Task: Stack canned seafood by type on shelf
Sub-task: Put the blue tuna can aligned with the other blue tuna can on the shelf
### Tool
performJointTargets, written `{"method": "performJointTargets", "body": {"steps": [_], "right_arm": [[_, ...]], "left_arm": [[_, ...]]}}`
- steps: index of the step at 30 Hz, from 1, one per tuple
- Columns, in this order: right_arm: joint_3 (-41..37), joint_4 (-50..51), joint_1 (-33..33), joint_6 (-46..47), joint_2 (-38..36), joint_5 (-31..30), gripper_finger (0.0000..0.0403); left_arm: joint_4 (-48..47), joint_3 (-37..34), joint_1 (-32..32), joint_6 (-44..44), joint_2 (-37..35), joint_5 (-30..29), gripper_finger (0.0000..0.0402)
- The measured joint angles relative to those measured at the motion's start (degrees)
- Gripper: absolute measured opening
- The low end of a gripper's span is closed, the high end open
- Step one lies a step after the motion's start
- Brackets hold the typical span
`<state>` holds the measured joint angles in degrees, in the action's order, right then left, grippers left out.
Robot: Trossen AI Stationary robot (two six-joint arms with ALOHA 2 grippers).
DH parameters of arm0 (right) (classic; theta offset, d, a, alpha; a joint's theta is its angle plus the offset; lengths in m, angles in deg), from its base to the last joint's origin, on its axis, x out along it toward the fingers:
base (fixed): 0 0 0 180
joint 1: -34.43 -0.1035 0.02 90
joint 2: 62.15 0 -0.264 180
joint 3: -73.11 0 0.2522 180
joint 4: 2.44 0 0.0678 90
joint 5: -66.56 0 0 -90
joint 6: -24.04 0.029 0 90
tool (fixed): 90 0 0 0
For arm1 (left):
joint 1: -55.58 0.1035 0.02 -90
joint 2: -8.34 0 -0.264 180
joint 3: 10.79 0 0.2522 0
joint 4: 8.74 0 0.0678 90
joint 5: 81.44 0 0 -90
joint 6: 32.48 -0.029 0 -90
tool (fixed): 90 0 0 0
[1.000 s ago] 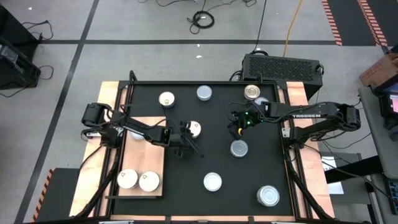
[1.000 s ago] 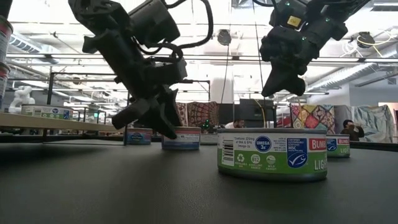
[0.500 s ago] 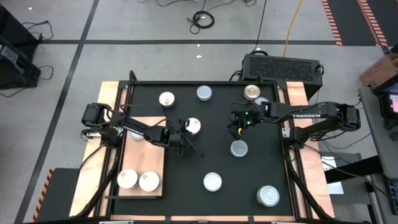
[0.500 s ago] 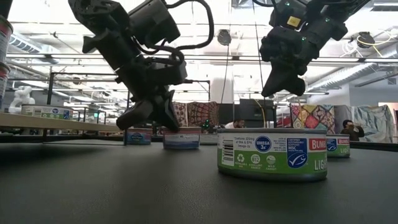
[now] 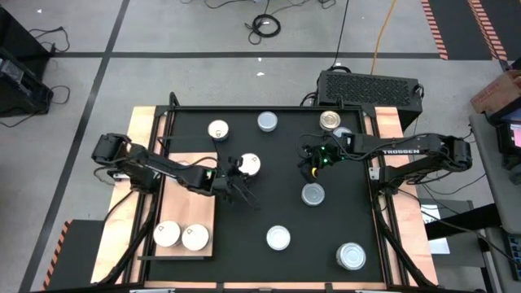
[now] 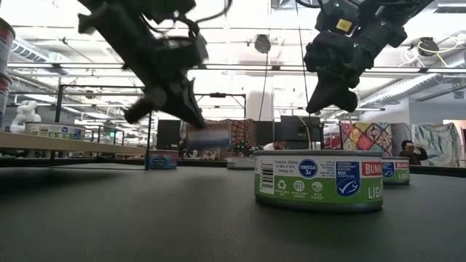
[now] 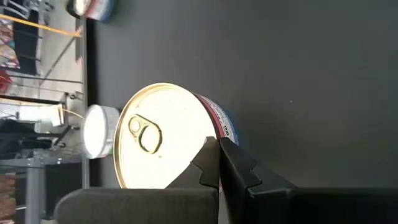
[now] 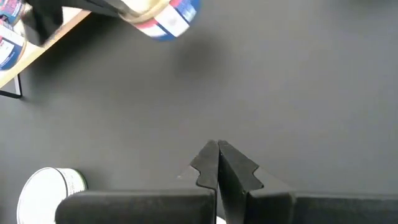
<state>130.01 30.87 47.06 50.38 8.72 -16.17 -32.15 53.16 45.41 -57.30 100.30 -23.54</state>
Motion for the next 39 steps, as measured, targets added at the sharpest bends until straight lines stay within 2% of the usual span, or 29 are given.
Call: {"method": "performJointTargets", "body": {"steps": [8, 15, 22, 27, 33, 39], "right_arm": [[0.0, 0.0, 0.0, 0.0, 0.0, 0.0, 0.0000], [0.0, -0.1, 0.0, 0.5, 0.0, 0.0, 0.0000], [0.0, -0.7, 0.0, 1.9, 0.0, 0.0, 0.0000], [0.0, -1.3, 0.0, 4.2, 0.0, 0.0, 0.0000], [0.0, -1.7, 0.0, 9.5, 0.0, -0.4, 0.0000], [0.0, -1.8, -1.1, 13.4, 0.0, -5.8, 0.0000]], "left_arm": [[-10.7, 0.1, -3.8, 2.4, -10.0, 0.0, 0.0000], [-23.7, 0.1, -8.6, 9.1, -19.8, 0.9, 0.0000], [-34.9, 0.1, -13.7, 12.4, -28.0, 4.8, 0.0000], [-40.8, -0.5, -17.4, 16.7, -31.2, 4.8, 0.0000], [-42.5, -3.4, -21.0, 16.6, -32.5, 5.4, 0.0000], [-42.2, -7.6, -24.0, 17.0, -32.4, 8.7, 0.0000]]}}
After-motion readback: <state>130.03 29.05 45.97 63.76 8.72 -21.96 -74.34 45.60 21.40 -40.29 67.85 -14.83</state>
